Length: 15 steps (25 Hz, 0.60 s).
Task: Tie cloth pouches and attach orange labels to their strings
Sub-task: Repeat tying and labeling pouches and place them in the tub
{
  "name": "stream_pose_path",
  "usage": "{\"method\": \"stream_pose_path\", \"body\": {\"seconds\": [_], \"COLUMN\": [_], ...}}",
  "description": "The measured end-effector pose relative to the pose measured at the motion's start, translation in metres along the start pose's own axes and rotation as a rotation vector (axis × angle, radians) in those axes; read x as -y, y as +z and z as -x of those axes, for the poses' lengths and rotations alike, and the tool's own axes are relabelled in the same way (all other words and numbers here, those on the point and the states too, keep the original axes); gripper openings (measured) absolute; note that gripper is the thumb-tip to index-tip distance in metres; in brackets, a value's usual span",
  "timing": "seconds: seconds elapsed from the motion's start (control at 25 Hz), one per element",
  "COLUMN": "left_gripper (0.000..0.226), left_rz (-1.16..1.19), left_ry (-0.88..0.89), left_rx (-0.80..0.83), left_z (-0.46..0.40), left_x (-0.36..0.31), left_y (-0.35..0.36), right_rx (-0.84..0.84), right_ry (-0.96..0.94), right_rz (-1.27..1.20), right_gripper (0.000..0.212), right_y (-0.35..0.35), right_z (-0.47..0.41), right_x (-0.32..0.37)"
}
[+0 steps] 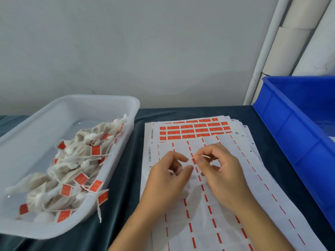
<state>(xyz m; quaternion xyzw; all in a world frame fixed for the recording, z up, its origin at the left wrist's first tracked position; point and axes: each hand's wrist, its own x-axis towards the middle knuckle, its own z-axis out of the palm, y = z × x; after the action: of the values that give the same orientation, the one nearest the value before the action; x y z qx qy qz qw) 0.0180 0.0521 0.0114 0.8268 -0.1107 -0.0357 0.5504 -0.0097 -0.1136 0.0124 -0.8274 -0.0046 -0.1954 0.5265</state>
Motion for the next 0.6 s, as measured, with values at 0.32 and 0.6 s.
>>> {"method": "stream_pose_path", "body": {"seconds": [0.32, 0.6], "left_gripper": [0.016, 0.008], "left_rz": [-0.486, -0.389], "left_ry": [0.131, 0.330], "left_rx": [-0.039, -0.481], "left_z": [0.029, 0.052], "left_x": [-0.019, -0.050], "left_y": [-0.051, -0.138], "right_rx": [0.135, 0.391], "right_ry": [-0.062, -0.299], "right_rz": [-0.034, -0.082], "right_gripper": [0.010, 0.016], "right_y": [-0.001, 0.045], "right_z": [-0.011, -0.027], "right_x": [0.056, 0.141]}}
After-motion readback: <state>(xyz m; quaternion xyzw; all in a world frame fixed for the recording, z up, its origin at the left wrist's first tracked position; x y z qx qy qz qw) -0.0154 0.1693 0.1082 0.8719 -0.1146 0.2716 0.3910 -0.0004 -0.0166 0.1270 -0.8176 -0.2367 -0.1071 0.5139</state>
